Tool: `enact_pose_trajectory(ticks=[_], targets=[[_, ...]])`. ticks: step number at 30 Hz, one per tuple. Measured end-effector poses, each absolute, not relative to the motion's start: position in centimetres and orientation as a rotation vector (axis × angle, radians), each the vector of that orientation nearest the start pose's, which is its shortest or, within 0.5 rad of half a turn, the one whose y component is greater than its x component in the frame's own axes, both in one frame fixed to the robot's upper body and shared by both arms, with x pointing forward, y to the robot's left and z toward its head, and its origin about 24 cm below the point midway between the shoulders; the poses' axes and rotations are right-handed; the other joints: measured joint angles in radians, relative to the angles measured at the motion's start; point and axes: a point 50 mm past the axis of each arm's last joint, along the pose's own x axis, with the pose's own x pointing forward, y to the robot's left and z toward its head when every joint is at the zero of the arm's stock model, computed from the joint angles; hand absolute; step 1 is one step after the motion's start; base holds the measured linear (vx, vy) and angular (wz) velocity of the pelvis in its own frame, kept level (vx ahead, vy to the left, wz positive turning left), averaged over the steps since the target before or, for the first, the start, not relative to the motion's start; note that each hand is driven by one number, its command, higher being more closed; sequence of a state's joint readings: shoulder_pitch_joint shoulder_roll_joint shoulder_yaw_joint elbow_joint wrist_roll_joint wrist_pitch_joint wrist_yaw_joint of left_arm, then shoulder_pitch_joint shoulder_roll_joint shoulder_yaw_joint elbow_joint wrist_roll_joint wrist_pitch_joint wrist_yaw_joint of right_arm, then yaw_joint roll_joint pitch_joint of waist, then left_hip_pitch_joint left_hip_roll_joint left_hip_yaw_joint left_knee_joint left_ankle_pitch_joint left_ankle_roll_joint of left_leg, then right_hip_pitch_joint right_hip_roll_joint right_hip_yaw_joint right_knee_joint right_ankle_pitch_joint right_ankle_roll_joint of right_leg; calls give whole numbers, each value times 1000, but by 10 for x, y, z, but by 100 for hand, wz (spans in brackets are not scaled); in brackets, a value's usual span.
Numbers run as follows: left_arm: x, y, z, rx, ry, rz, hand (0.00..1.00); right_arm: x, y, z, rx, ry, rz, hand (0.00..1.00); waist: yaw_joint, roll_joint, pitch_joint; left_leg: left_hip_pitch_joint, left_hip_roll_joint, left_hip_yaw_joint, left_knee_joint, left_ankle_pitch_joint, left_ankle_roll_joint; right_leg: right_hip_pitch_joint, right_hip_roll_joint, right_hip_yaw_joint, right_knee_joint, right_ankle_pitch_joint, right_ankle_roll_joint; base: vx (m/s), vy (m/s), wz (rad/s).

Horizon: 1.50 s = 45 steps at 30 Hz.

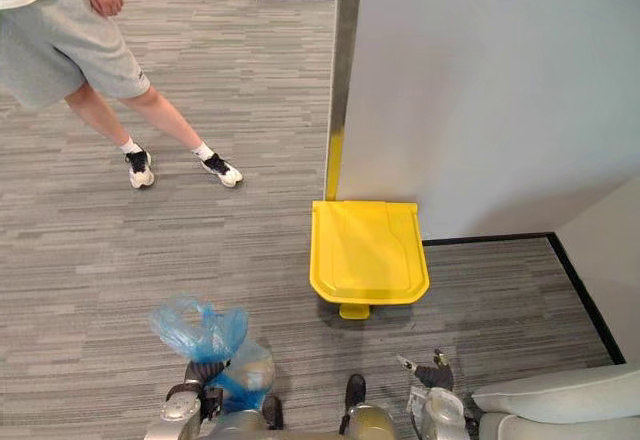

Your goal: Gather rubbish on tea table into small bin, then transfer packed bag to large trash can.

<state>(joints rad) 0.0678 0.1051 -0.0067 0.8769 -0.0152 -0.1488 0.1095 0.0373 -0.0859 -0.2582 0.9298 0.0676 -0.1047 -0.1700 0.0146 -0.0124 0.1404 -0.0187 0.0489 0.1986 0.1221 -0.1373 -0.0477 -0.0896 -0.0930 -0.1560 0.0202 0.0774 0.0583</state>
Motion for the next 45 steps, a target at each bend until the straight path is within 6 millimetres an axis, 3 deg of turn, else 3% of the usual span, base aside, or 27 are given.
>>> enact_pose_trajectory(ticks=[5,12,16,18,20,22,23,24,25,28,29,31,32,33,37,40,45], targets=[[144,196,-135,145,811,153,100,133,-229,-138,14,872,-480,0,-2,21,-12,42,-1,15,-18,8,13,38,13,23,-50,25,3,86,20,-15],[145,201,-134,160,814,158,100,141,-236,-134,-2,847,-473,0,-3,18,-13,69,1,4,-17,8,13,63,28,41,-67,26,1,48,-16,-10],[147,201,-134,161,812,158,100,149,-237,-130,-2,826,-462,0,-2,14,-10,64,7,13,16,-23,26,54,34,65,-49,24,1,-40,3,-17],[143,203,-135,159,821,168,100,155,-236,-128,0,811,-456,0,2,7,-3,54,17,40,59,-55,27,11,39,93,25,-10,0,-86,5,-46],[142,204,-136,159,825,171,100,158,-236,-127,3,804,-456,0,2,-7,8,42,20,51,123,-105,30,-59,22,112,197,-94,7,-100,19,-20],[143,203,-135,157,822,170,100,153,-235,-129,14,815,-467,0,-6,-26,26,62,5,35,150,-142,66,-118,-16,109,375,-147,34,-55,50,1],[145,203,-135,156,818,169,100,153,-234,-130,24,815,-473,0,-6,-25,36,70,5,33,161,-147,76,-156,-22,95,455,-152,39,-1,39,6],[151,201,-133,155,802,165,100,149,-231,-131,43,819,-480,0,-11,-7,62,68,26,21,219,-180,82,-215,-19,69,514,-187,25,21,14,7],[154,200,-132,153,796,161,100,149,-230,-131,51,821,-480,0,-8,-9,69,68,34,21,241,-194,82,-231,-16,66,493,-184,29,48,1,13],[159,202,-129,155,780,168,100,151,-225,-131,64,814,-478,0,-2,-31,84,66,54,24,367,-276,47,-249,-20,-11,236,-168,43,169,-122,15],[162,199,-128,146,771,169,100,154,-229,-127,59,789,-491,0,-4,-33,86,69,70,14,422,-320,23,-247,-15,-9,249,-104,26,261,-148,10],[174,192,-123,133,733,155,100,159,-234,-121,71,749,-528,0,0,2,111,83,97,-2,429,-344,-1,-250,6,-13,294,-97,36,399,-191,18],[190,190,-114,138,678,144,100,149,-240,-121,113,734,-588,0,1,0,115,171,102,-23,336,-346,-26,-273,2,-11,455,-152,1,556,-257,46],[193,190,-112,147,664,136,100,141,-242,-123,124,750,-611,0,0,-1,113,192,104,-36,327,-352,-36,-274,-1,-22,509,-186,-17,593,-250,52],[196,187,-110,138,649,132,100,132,-238,-128,143,777,-623,0,-2,-6,108,210,109,-63,303,-335,-66,-299,-13,-40,610,-266,-36,220,-57,15],[195,179,-111,115,649,125,100,143,-231,-125,147,758,-590,0,-2,9,93,203,121,-65,274,-328,-74,-318,-4,-51,609,-282,-29,187,-36,1],[197,176,-110,110,644,118,100,175,-203,-117,116,708,-420,0,0,-1,63,159,117,-89,228,-279,-104,-345,-19,-76,582,-280,-32,85,-9,17]])
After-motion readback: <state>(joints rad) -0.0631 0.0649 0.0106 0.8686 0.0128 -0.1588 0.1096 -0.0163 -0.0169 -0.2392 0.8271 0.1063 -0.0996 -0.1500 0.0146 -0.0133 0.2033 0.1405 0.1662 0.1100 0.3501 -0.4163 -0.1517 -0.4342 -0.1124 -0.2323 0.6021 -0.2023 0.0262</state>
